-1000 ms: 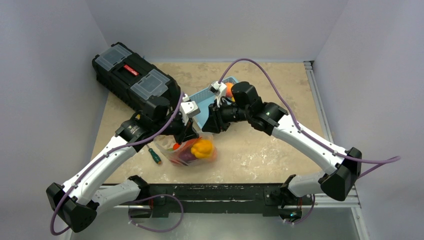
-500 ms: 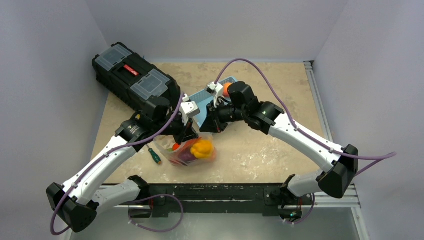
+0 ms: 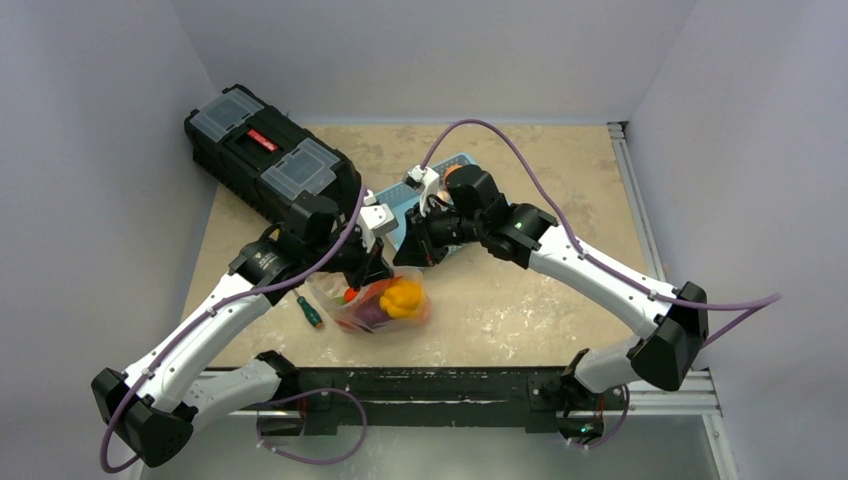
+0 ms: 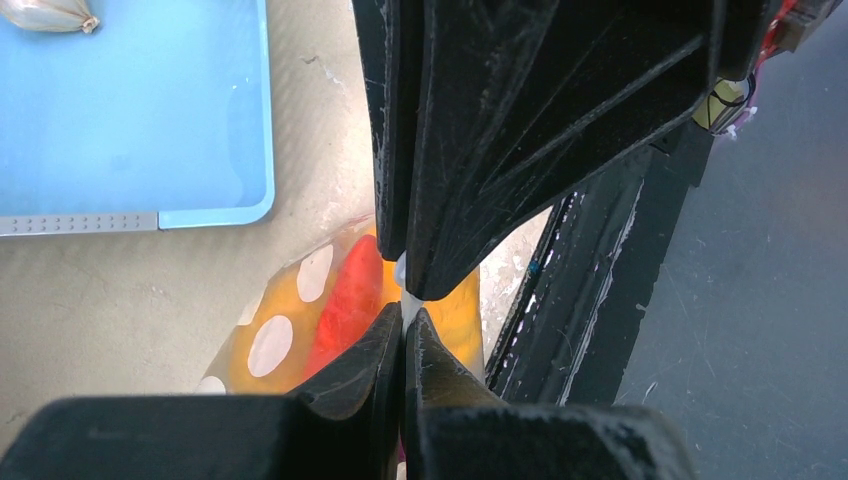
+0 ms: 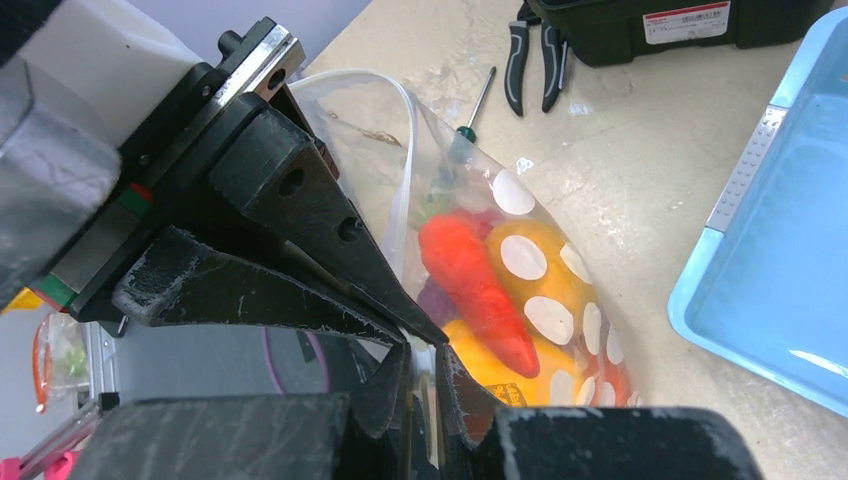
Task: Place the food in the zip-top bag and seal the zipper
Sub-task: Zip the zipper food storage bag at the center of the board.
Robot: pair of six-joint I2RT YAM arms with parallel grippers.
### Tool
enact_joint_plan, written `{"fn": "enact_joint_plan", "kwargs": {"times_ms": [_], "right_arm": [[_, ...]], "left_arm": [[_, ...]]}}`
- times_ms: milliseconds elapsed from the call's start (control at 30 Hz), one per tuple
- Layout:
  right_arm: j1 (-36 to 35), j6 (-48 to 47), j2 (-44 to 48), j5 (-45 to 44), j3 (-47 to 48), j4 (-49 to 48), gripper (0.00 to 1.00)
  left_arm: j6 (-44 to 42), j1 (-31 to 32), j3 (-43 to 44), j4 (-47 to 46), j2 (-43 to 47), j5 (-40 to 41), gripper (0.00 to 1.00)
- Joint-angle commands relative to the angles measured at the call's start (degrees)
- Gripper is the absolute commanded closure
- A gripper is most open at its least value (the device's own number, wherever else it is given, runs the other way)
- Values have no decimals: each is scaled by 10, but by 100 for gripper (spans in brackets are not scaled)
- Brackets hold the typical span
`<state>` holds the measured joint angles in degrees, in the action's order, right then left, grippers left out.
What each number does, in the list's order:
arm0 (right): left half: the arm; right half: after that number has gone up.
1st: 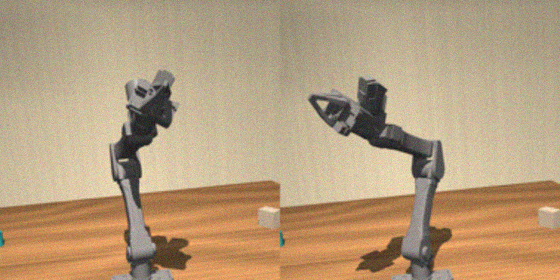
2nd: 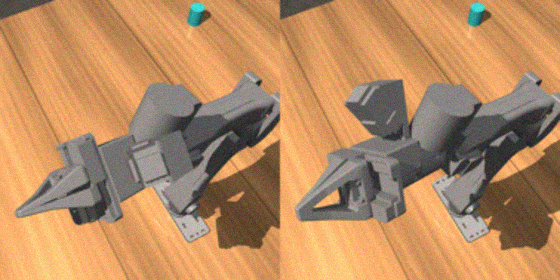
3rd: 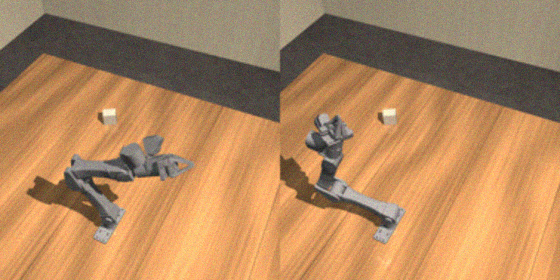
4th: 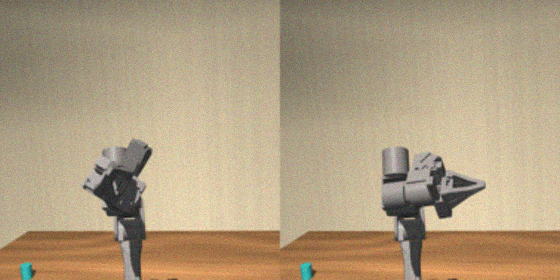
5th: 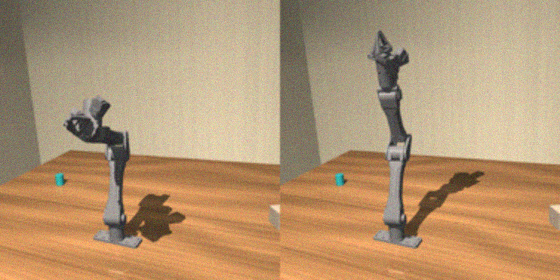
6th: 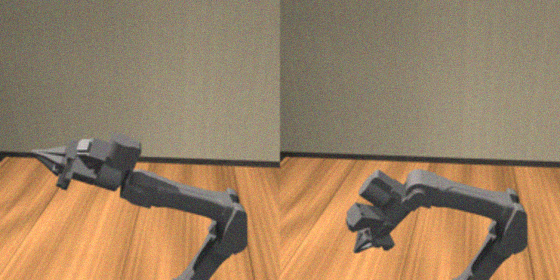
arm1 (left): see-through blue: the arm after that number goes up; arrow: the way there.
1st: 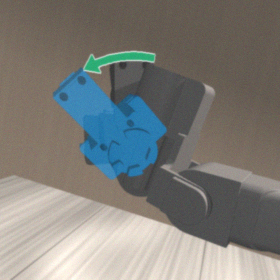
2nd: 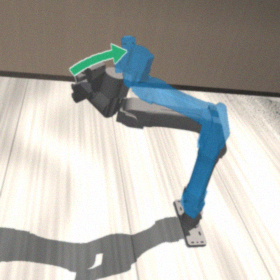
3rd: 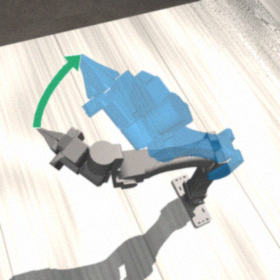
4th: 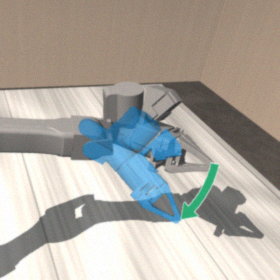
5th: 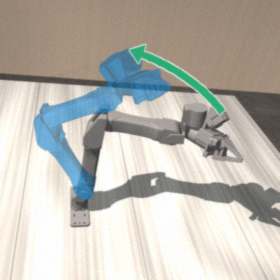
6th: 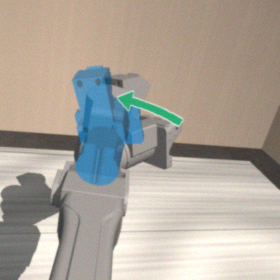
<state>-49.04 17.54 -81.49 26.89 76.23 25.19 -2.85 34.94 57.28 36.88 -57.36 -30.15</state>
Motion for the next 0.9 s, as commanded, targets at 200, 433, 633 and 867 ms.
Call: {"fn": "enact_joint_plan", "kwargs": {"times_ms": [200, 433, 633, 867], "right_arm": [[26, 35, 62, 91, -81, -138, 53], [73, 51, 114, 171, -165, -229, 50], [76, -142, 74, 196, -86, -51, 57], [76, -216, 1, 239, 5, 45, 87]], "left_arm": [[-11, 4, 1, -55, 14, -31, 100], [-12, 4, 2, -53, 12, -32, 100], [-10, 4, 2, -52, 11, -33, 100], [-11, 4, 2, -52, 12, -33, 100]]}}
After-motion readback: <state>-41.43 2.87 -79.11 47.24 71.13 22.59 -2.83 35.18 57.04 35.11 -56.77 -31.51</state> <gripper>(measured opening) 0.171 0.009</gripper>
